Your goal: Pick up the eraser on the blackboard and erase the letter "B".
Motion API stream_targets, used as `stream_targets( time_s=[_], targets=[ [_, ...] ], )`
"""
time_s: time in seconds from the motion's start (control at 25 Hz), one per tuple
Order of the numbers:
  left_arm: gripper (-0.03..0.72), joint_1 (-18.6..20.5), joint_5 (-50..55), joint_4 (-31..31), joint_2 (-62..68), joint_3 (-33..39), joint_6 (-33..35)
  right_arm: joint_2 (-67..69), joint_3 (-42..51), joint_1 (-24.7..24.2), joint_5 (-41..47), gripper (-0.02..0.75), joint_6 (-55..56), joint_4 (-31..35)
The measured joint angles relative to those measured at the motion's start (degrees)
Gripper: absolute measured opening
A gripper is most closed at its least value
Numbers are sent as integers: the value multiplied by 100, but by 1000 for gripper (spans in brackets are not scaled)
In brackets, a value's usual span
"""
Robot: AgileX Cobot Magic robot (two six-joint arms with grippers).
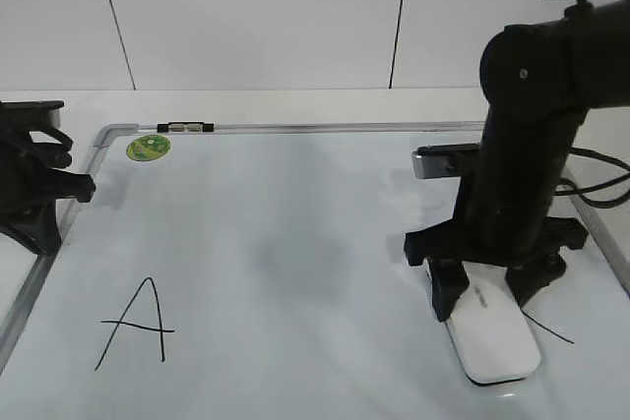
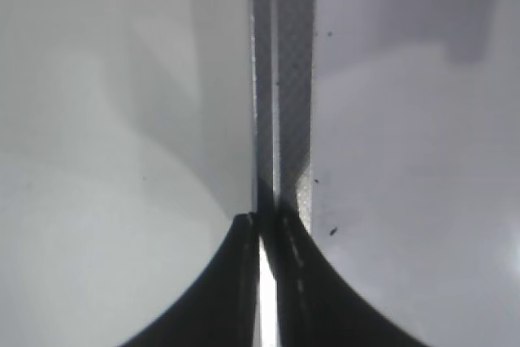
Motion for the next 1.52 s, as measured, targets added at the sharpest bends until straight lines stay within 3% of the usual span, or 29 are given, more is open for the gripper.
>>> stream_targets(
  time_s=[0.52, 1.52],
  targets=[
    [22, 0, 22, 0, 0, -3, 0, 151, -584, 748, -174, 539, -45, 333],
    [22, 0, 22, 0, 0, -3, 0, 392, -621, 7, 96, 538, -174, -23]
  ],
)
